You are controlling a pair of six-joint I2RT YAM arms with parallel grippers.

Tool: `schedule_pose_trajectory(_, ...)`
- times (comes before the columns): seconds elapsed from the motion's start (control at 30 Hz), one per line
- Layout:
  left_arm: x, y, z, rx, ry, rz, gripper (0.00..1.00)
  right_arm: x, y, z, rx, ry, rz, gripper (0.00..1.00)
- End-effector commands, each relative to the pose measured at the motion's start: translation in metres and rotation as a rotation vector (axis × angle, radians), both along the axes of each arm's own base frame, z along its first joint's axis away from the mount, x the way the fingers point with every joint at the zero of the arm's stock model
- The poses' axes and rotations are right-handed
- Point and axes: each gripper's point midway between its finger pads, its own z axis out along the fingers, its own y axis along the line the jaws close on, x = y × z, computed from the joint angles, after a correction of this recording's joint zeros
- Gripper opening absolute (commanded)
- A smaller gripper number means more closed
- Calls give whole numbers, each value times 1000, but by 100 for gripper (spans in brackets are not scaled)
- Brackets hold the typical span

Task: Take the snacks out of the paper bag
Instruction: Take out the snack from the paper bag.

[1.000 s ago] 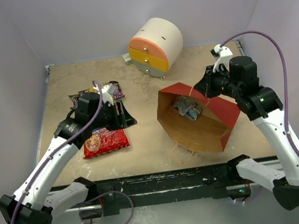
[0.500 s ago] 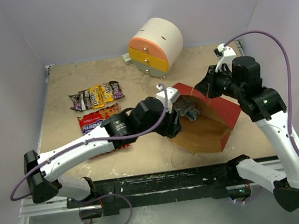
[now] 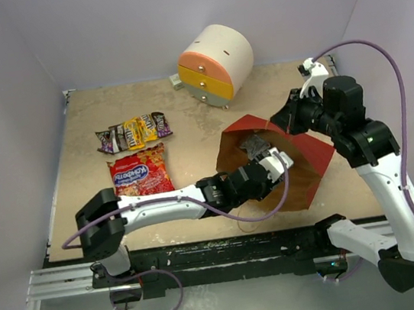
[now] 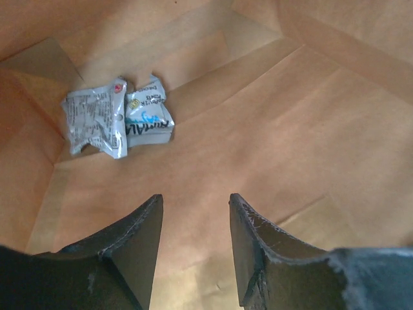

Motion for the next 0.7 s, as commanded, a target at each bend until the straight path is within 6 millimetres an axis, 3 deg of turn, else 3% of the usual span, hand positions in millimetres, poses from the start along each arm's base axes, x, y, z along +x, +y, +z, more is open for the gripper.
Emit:
schedule_pose_trajectory(0.0, 28, -24, 23, -58, -200, 11, 50, 1, 3, 19, -2, -40, 28, 0)
schedule_pose_trajectory(0.23, 57, -37, -21, 22, -293, 38, 51, 1, 3, 25, -29, -32, 45, 0)
schedule_pose_trajectory(0.47, 102, -40, -57, 82, -320, 95, 58, 3, 4, 24, -50, -1, 63, 0)
schedule_pose_trajectory(0.67, 131, -47, -58, 75, -320, 121, 59, -1, 3, 22, -54, 13, 64, 0)
